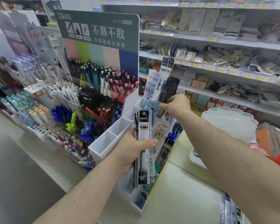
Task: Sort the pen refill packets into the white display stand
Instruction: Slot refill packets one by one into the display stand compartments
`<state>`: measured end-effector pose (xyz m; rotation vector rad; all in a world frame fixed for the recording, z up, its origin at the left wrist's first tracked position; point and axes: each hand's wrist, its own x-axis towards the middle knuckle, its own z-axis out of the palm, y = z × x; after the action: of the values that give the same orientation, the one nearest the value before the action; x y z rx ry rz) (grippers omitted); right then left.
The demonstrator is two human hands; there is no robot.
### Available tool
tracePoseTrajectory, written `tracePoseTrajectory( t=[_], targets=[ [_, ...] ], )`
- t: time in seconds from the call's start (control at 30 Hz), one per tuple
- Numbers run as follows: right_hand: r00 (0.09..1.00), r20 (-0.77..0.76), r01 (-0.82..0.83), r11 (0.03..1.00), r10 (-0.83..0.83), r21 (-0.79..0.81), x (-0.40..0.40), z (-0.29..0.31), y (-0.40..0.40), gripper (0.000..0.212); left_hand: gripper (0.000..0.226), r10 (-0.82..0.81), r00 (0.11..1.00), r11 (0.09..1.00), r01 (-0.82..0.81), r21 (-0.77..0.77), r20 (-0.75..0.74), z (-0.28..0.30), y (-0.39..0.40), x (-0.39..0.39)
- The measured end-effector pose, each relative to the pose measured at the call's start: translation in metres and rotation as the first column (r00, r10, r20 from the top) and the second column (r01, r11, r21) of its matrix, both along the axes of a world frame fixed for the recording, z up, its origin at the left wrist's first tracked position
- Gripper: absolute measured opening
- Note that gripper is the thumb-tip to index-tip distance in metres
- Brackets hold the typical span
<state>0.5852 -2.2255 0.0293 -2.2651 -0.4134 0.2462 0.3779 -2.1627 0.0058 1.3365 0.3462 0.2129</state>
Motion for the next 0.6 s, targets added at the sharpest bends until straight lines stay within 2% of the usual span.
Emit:
tracePoseTrajectory(
  t=[0.1, 0.17, 0.23, 0.3, 0.37, 0.47, 0.53, 0.6],
  targets=[
    [0.997, 0.023, 0.075, 0.992, -0.078, 0.106, -0.008, 0.012, -0.02, 0.033, 0.018, 0.015, 1.0, 1.0, -0.015, -0.02, -0.008, 0.0, -0.001, 0.002],
    [0.995, -0.009, 0.101, 0.966, -0.102, 0.24, -0.026, 0.019, -0.038, 0.028, 0.015, 0.018, 1.0, 0.999, -0.018, -0.052, -0.007, 0.001, -0.003, 0.003],
    [0.993, -0.108, 0.082, 0.922, -0.044, 0.379, -0.052, 0.021, -0.057, 0.017, 0.011, 0.001, 1.0, 0.995, 0.0, -0.099, 0.004, 0.002, -0.005, 0.005],
    [0.977, -0.189, 0.0, 0.893, 0.096, 0.45, -0.082, 0.018, -0.073, 0.019, 0.014, -0.019, 1.0, 0.991, 0.021, -0.129, 0.019, 0.003, -0.008, 0.007],
    [0.954, -0.209, -0.103, 0.893, 0.213, 0.439, -0.109, 0.007, -0.083, 0.03, 0.027, -0.025, 0.999, 0.988, 0.03, -0.15, 0.031, 0.003, -0.009, 0.009],
    [0.949, -0.186, -0.183, 0.928, 0.253, 0.326, -0.137, -0.012, -0.081, 0.05, 0.034, -0.023, 1.0, 0.98, 0.025, -0.196, 0.015, 0.002, -0.012, 0.012],
    [0.969, -0.123, -0.174, 0.944, 0.215, 0.28, -0.146, -0.019, -0.076, 0.052, 0.04, -0.037, 0.999, 0.97, 0.037, -0.239, 0.003, -0.001, -0.014, 0.014],
    [0.981, -0.092, -0.132, 0.938, 0.17, 0.319, -0.146, -0.02, -0.074, 0.042, 0.044, -0.075, 0.997, 0.955, 0.072, -0.288, -0.001, -0.004, -0.014, 0.015]
  ],
)
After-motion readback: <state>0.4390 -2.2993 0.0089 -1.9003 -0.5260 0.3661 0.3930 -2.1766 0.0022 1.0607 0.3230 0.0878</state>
